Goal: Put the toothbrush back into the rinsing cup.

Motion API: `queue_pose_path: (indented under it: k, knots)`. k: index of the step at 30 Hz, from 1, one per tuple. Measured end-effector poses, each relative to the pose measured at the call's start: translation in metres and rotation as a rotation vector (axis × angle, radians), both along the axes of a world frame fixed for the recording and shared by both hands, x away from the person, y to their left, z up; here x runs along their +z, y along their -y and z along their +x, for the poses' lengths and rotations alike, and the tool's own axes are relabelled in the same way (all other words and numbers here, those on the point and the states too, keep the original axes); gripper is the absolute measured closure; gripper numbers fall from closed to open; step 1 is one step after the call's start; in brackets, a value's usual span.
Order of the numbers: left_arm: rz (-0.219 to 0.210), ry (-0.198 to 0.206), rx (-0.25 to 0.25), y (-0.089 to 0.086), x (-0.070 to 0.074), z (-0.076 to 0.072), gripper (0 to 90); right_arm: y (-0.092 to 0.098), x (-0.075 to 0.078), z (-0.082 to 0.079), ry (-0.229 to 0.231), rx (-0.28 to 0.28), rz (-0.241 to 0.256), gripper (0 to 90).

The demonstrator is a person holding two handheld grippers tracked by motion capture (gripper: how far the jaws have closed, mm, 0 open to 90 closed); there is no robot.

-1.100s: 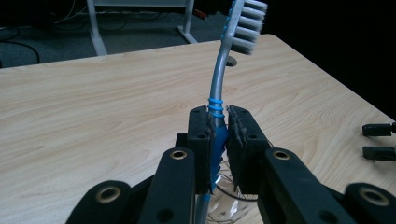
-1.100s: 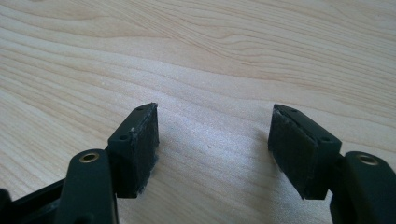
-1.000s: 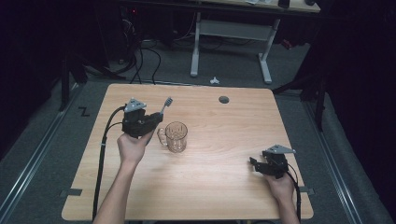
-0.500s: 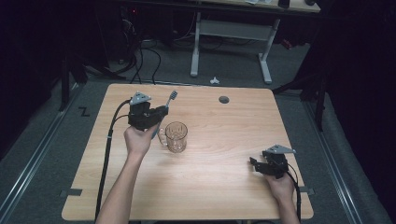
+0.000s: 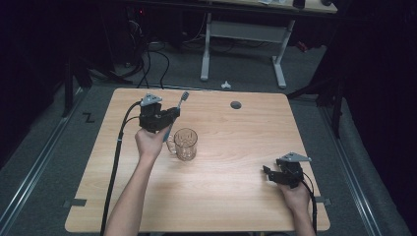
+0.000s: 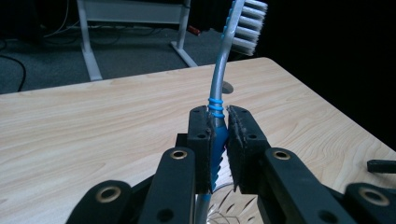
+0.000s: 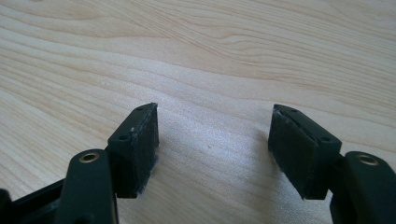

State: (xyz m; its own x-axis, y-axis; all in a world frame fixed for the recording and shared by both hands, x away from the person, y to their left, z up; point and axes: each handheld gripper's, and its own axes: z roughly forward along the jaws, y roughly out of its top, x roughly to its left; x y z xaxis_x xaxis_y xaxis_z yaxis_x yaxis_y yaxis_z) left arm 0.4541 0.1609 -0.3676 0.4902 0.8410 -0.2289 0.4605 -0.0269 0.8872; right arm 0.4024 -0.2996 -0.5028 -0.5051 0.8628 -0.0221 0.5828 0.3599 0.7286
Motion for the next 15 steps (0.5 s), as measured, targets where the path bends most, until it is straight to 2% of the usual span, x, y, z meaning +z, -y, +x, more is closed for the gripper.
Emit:
queue_pose_path:
  k: [9,15]
  knots:
    - [-0.022,0.019,-0.011,0.008,-0.001,0.010,80.1,0.000,0.000,0.000,0.000,0.000,0.000,34.0]
    - [-0.032,0.004,-0.009,0.008,-0.006,0.016,80.1,0.000,0.000,0.000,0.000,0.000,0.000,34.0]
